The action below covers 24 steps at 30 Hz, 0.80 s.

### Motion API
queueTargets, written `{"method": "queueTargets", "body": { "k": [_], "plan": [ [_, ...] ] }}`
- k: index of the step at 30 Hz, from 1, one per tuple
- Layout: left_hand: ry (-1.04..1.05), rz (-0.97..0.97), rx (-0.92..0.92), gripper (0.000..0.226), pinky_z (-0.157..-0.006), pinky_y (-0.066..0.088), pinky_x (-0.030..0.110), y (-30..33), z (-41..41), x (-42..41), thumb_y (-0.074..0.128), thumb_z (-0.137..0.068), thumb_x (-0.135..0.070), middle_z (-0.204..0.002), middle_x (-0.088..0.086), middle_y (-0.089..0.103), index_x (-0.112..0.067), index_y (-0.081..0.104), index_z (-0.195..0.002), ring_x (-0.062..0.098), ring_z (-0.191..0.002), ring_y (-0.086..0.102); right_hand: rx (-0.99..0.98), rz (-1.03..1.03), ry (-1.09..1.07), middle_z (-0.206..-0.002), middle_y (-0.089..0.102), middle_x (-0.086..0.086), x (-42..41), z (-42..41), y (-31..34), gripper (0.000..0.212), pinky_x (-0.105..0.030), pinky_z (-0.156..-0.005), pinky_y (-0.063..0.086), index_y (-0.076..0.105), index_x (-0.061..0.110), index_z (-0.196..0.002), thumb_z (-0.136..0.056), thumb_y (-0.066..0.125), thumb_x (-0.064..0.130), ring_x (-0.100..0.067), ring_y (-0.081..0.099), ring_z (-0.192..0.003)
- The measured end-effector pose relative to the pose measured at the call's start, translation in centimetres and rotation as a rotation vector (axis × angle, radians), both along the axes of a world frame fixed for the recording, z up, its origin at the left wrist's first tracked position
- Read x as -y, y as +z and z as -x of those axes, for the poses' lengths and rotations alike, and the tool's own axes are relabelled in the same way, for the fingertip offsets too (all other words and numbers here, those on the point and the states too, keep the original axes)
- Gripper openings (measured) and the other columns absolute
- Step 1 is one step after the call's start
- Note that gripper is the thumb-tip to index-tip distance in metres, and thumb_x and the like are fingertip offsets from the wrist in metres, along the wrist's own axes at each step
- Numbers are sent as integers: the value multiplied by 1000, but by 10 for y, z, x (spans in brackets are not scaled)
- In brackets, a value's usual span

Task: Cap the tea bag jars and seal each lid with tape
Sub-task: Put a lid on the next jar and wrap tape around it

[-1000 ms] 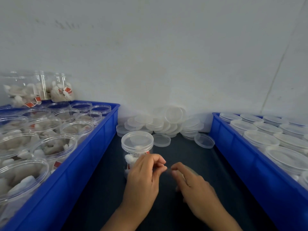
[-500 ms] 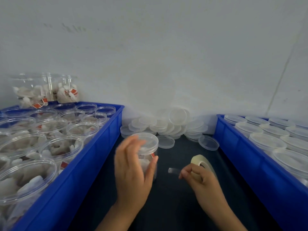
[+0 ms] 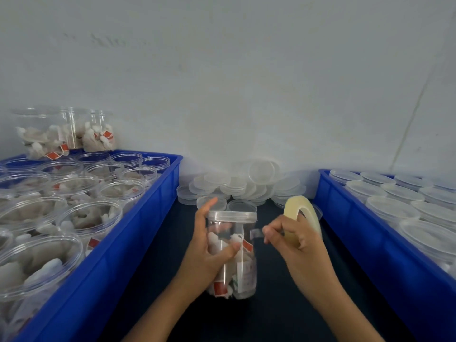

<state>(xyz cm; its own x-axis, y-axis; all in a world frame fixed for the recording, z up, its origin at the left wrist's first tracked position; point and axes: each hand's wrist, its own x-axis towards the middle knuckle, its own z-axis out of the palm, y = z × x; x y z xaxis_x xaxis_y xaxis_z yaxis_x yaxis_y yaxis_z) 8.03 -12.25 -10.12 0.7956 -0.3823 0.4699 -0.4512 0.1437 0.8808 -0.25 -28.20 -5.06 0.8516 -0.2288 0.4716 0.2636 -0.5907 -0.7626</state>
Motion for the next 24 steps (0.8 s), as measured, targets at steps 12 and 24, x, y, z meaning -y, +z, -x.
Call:
{"method": "queueTargets", "body": {
  "k": [12,24],
  "plan": [
    [-205,66,-114,60,-75,58,31,7,8,4,69,-80,-20,-107,-3,65,-31,35,-127,27,-96,70,-17,-138,34,-88,56,-8,-26,-11,7,21,-6,-58,45,66,19,-69,-89,63,22,-2,57,-71],
    [-66,189,-136,36,-67,57,29,10,9,12,58,-87,-40,-93,1,66,-17,43,-110,25,-82,70,-1,-117,-30,-91,60,-9,-36,-14,2,20,-10,-63,46,63,27,-69,-89,60,31,-11,59,-75]
  ]
}}
